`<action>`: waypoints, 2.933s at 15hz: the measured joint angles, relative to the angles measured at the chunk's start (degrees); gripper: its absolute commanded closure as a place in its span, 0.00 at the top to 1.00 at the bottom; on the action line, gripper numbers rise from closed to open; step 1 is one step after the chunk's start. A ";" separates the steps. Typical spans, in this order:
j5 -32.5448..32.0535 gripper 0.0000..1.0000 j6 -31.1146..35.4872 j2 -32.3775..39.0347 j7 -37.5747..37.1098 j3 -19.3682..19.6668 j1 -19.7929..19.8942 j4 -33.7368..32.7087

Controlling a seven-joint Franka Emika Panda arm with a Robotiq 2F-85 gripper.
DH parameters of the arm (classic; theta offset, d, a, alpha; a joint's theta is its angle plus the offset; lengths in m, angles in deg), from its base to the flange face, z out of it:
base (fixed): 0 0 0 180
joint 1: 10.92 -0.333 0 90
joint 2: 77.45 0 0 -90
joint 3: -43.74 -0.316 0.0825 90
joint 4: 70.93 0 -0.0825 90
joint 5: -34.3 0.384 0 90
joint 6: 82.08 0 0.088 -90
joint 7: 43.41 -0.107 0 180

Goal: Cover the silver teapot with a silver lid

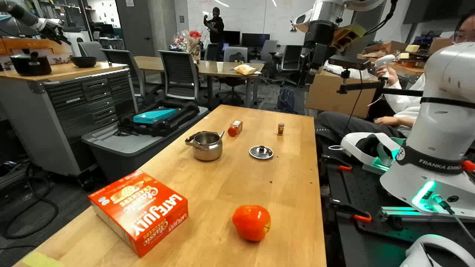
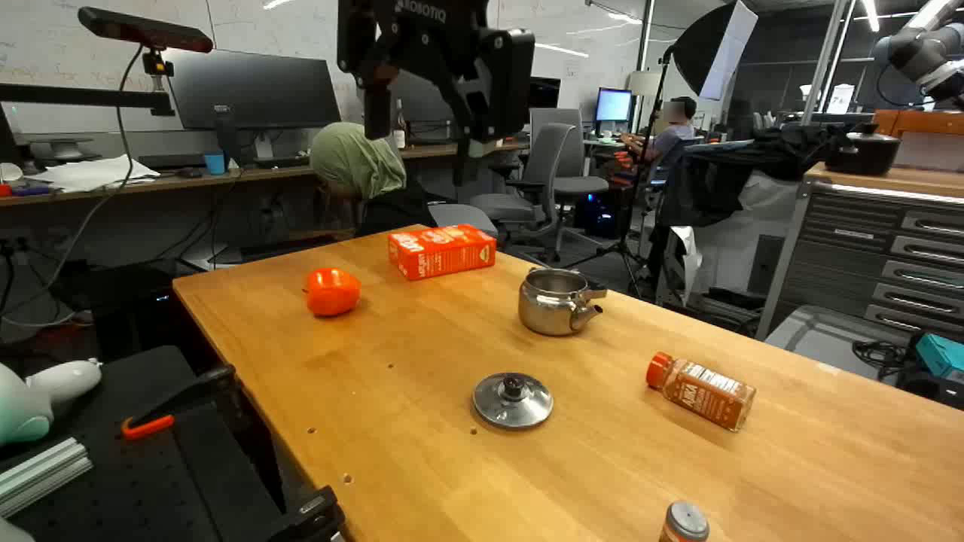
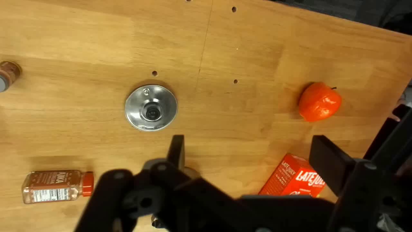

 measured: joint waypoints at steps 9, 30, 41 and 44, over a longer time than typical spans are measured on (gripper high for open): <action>0.00 1.00 0.01 -0.07 0.00 0.00 0.00 -0.38; -0.04 1.00 8.81 3.76 -4.64 -3.51 2.63 0.83; -0.38 1.00 21.26 18.21 -5.54 -5.58 2.90 1.32; -0.33 1.00 24.30 22.41 -4.20 -5.68 2.76 1.30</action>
